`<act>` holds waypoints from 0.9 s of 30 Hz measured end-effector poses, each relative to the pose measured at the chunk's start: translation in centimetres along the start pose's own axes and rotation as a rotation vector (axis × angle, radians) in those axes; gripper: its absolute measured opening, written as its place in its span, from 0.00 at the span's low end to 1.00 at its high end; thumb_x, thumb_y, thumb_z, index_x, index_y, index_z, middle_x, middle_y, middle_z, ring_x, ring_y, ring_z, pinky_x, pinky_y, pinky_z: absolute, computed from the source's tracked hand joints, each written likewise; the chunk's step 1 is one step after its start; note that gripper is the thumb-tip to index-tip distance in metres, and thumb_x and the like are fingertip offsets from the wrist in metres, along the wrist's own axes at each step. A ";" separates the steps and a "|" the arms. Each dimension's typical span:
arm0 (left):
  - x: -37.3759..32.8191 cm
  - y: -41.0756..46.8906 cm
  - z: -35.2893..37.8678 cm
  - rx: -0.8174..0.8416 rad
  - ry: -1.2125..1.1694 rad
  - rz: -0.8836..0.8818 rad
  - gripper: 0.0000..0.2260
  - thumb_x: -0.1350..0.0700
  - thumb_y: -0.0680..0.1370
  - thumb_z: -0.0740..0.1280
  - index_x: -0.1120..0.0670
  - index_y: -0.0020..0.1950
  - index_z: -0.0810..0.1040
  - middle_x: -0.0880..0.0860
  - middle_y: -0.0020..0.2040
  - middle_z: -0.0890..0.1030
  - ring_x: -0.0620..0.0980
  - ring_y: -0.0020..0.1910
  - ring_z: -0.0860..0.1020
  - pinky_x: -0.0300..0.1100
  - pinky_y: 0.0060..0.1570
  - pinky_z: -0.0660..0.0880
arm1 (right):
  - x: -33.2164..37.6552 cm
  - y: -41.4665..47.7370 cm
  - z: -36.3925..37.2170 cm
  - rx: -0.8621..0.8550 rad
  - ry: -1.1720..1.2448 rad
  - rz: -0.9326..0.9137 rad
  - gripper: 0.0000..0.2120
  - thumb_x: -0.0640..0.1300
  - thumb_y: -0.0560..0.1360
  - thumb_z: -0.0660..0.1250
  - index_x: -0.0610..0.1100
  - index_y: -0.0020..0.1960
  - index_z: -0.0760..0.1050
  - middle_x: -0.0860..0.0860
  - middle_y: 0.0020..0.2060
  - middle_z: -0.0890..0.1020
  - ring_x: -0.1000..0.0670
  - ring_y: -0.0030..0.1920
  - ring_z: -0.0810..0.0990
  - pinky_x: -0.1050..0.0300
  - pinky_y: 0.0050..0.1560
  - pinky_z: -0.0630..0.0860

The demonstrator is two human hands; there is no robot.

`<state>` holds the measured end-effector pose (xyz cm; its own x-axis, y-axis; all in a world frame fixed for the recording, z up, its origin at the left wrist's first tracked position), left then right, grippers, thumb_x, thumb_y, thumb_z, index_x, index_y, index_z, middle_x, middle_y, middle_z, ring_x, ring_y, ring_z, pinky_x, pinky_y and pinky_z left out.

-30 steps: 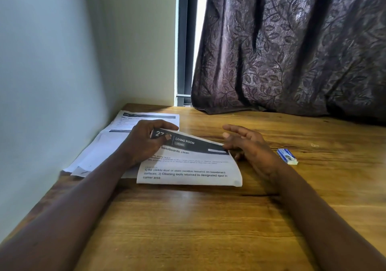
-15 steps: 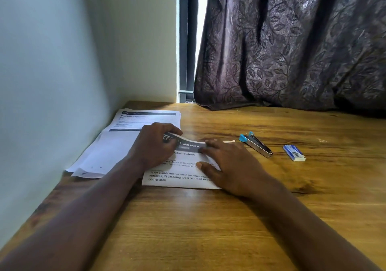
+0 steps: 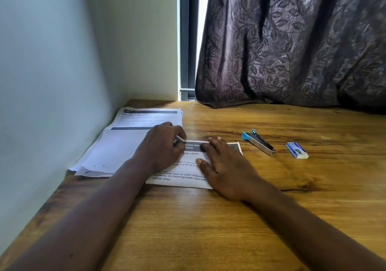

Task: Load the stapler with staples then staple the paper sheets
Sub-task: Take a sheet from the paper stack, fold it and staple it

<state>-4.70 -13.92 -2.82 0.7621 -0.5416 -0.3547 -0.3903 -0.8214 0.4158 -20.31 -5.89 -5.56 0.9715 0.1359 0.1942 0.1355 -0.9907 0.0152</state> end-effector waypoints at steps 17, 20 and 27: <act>-12.0 -2.2 2.7 0.016 -0.580 -0.173 0.28 0.38 0.80 0.65 0.49 0.77 0.67 0.50 0.76 0.71 0.46 0.68 0.73 0.40 0.61 0.69 | 0.9 -1.1 -0.7 -0.028 -0.089 -0.097 0.28 0.53 0.83 0.59 0.48 0.80 0.56 0.46 0.80 0.60 0.46 0.80 0.55 0.49 0.80 0.54; -11.8 -2.6 3.4 0.029 -0.463 -0.143 0.32 0.36 0.81 0.61 0.48 0.81 0.59 0.50 0.80 0.65 0.49 0.76 0.67 0.41 0.66 0.63 | 0.4 -1.2 -0.6 -0.020 -0.044 -0.081 0.31 0.51 0.82 0.63 0.47 0.81 0.56 0.48 0.81 0.58 0.48 0.81 0.55 0.53 0.79 0.52; -8.3 -3.4 3.3 0.205 -0.233 -0.230 0.31 0.32 0.82 0.49 0.44 0.82 0.57 0.50 0.80 0.66 0.53 0.78 0.65 0.55 0.73 0.63 | 0.1 0.1 0.4 0.011 -0.067 -0.103 0.41 0.64 0.80 0.58 0.53 0.83 0.40 0.48 0.83 0.44 0.45 0.82 0.41 0.43 0.81 0.44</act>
<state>-11.43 -7.22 -4.06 0.7135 -0.3454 -0.6096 -0.3355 -0.9322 0.1356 -20.14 -5.96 -5.93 0.9632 0.2373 0.1264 0.2366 -0.9714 0.0205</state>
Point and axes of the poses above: each hand's wrist, its own y-axis towards the middle knuckle, its own z-axis out of the palm, x = y × z, the point moved 6 cm from there along y, towards the middle knuckle
